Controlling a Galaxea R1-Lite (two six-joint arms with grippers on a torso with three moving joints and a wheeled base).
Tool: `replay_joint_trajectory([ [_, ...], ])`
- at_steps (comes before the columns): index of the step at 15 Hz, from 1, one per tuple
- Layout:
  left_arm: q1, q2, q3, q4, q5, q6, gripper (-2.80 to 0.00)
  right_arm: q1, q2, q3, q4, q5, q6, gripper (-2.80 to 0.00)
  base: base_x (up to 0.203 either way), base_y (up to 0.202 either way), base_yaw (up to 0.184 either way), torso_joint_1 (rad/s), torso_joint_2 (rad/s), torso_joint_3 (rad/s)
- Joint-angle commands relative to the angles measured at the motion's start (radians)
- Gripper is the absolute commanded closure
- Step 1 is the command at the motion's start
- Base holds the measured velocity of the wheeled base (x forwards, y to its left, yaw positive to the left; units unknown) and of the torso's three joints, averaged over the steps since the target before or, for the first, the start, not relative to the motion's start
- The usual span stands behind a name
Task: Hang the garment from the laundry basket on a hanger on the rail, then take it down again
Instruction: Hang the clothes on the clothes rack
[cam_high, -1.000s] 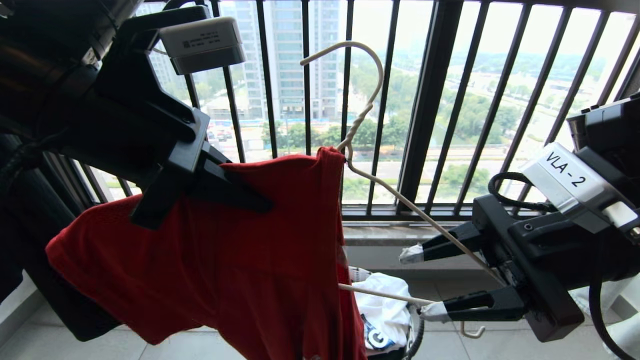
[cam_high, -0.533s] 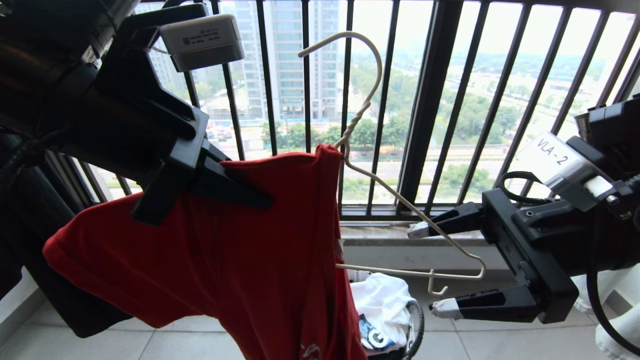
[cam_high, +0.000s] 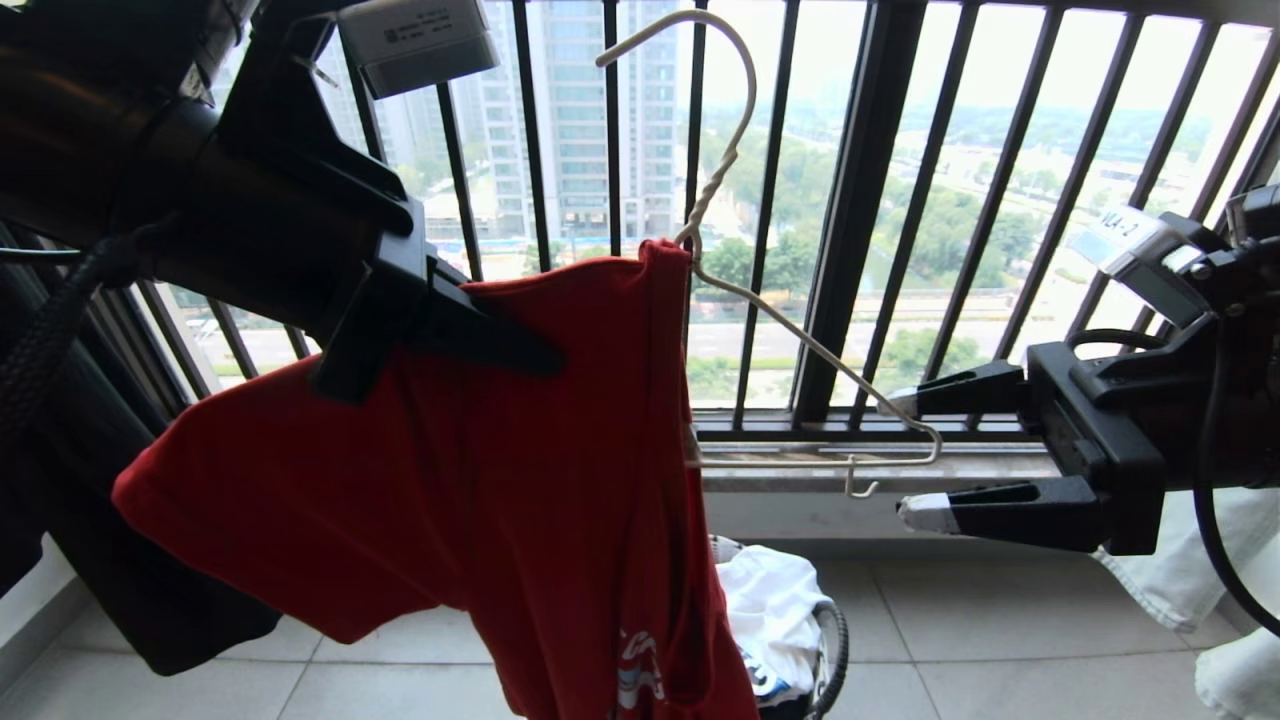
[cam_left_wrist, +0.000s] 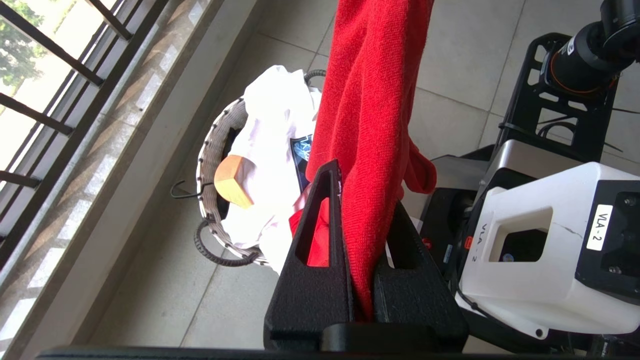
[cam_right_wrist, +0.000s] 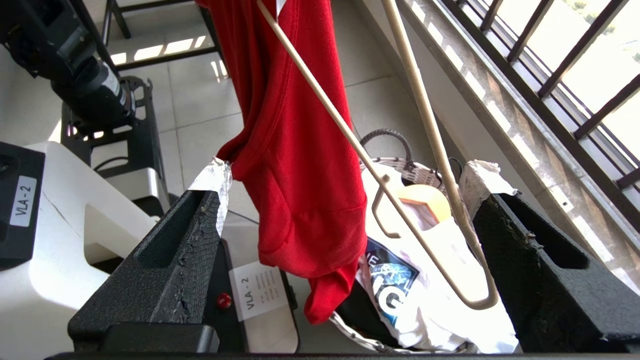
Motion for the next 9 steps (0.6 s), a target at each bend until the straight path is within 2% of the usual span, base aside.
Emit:
replay_joint_trajectory([
  [1,0.005,0.000,0.000,-0.010,-0.001,-0.010,0.00,-0.034,-0.056,0.001,-0.013,-0.004,0.150,0.00,0.000,0.000,0.000,0.000,0.00,0.000],
  [4,0.013,-0.005,0.002,-0.012,-0.002,-0.017,0.00,-0.031,-0.130,0.022,0.013,-0.056,0.373,0.00,0.000,0.000,0.000,0.000,0.00,0.000],
  [6,0.013,-0.007,0.000,-0.013,-0.002,-0.018,0.00,-0.022,-0.138,0.074,0.019,-0.062,0.415,0.00,0.000,0.000,0.000,0.000,0.00,0.000],
  [9,0.014,-0.018,0.000,-0.047,-0.001,-0.025,0.00,0.088,-0.117,0.123,0.013,-0.065,0.458,0.00,0.000,0.000,0.000,0.000,0.00,0.000],
])
